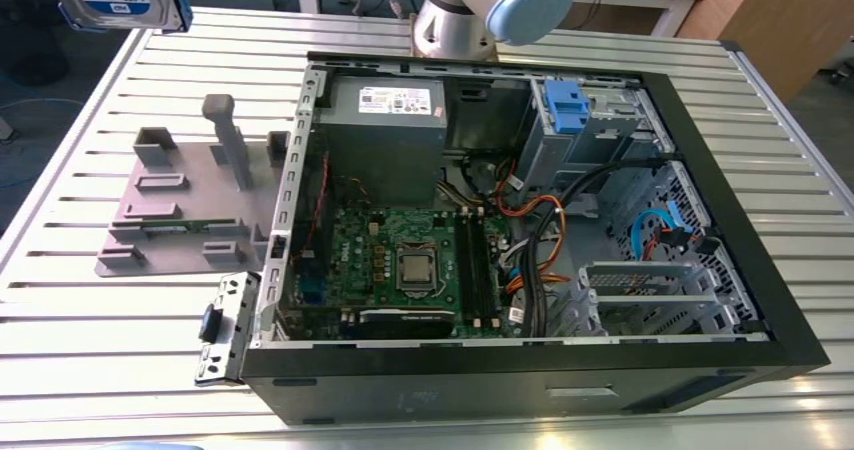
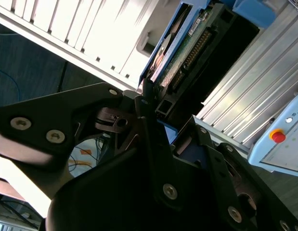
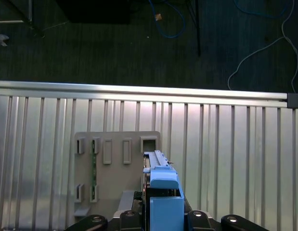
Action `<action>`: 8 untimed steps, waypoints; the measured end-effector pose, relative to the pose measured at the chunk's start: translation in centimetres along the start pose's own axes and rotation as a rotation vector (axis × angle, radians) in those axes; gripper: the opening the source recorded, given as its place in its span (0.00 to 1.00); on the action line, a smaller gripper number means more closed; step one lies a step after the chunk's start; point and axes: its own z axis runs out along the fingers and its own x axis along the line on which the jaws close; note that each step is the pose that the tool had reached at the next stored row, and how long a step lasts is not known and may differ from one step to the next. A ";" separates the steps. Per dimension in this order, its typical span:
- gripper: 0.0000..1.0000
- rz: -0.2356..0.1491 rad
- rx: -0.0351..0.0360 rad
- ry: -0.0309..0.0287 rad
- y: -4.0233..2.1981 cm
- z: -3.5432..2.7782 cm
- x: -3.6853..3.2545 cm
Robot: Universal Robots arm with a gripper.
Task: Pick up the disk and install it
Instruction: 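Pick up the disk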
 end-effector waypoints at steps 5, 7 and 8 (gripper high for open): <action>0.37 0.000 0.0000 0.0000 -0.35 -0.01 0.01; 0.37 0.000 0.0000 0.0000 -0.49 -0.02 0.01; 0.37 0.000 -0.0001 0.0000 -0.57 -0.03 0.01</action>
